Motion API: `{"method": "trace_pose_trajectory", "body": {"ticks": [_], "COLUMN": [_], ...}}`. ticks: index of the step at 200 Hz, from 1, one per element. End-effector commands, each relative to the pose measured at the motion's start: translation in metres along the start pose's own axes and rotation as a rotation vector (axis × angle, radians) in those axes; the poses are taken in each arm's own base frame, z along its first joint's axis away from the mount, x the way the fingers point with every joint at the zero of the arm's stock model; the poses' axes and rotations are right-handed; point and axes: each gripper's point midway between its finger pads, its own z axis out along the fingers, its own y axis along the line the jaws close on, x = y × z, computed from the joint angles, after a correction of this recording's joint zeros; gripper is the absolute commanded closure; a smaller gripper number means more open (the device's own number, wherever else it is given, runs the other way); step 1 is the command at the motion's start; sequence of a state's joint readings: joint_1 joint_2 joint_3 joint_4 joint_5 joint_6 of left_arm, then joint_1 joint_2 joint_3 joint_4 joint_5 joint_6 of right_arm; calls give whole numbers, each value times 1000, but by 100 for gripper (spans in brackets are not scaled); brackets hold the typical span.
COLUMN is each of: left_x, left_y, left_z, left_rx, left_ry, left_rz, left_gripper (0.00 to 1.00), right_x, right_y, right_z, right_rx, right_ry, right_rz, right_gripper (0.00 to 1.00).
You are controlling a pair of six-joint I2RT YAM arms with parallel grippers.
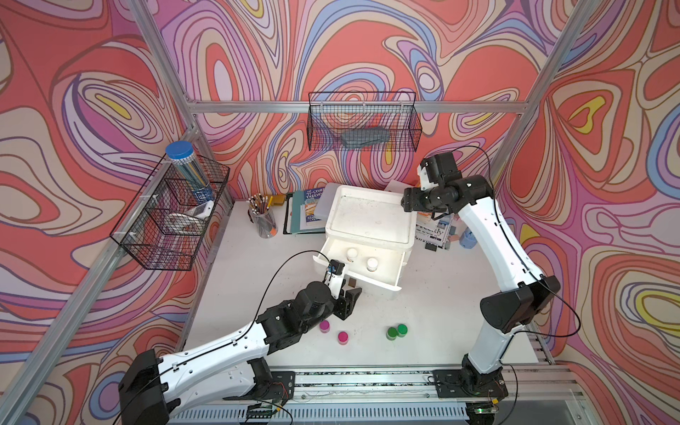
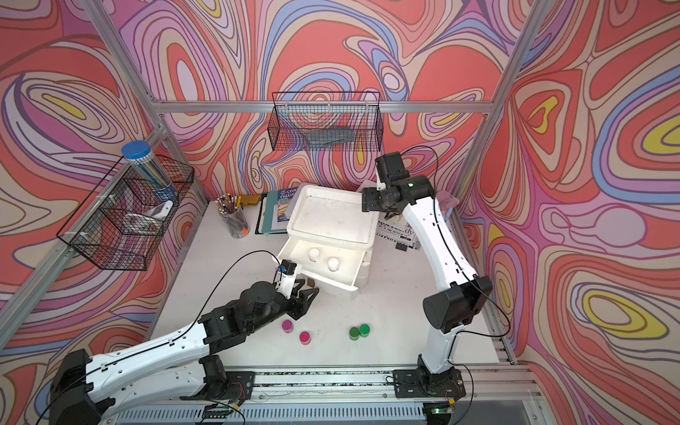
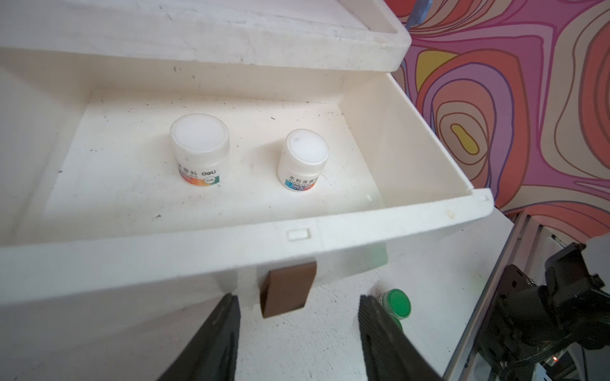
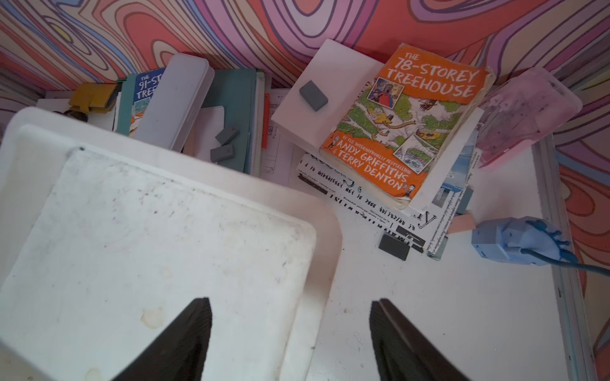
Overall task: Put the paint cans in the drawer according to color
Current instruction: Close the drawer in the storage box.
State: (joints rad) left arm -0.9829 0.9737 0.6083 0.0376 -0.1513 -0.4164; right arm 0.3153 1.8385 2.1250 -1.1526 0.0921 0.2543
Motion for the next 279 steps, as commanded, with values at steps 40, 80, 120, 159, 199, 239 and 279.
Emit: {"method": "trace_pose_trajectory", "body": {"ticks": [40, 80, 120, 159, 199, 239, 279], "left_x": [-18, -24, -33, -35, -41, -56, -76], "left_y": [-31, -38, -40, -42, -28, -33, -45], "left_z": [14, 19, 29, 42, 43, 50, 58], "left_rx": [64, 6, -24, -59, -147, -152, -109], "left_ry": [-24, -11, -22, 7, -22, -79, -149], "left_rz": [13, 72, 59, 49, -19, -76, -153], "left_gripper": [39, 40, 39, 38, 42, 39, 38], "right_x": [-2, 4, 10, 12, 9, 10, 17], "right_y": [-12, -14, -11, -10, 2, 17, 21], "right_z": [39, 39, 27, 17, 5, 3, 3], "right_rx": [95, 99, 106, 109, 78, 67, 75], "right_ry": [-6, -10, -44, -78, -137, -145, -138], "right_rz": [115, 204, 290, 424, 572, 641, 665], "right_gripper": [51, 79, 100, 100, 100, 100, 100]}}
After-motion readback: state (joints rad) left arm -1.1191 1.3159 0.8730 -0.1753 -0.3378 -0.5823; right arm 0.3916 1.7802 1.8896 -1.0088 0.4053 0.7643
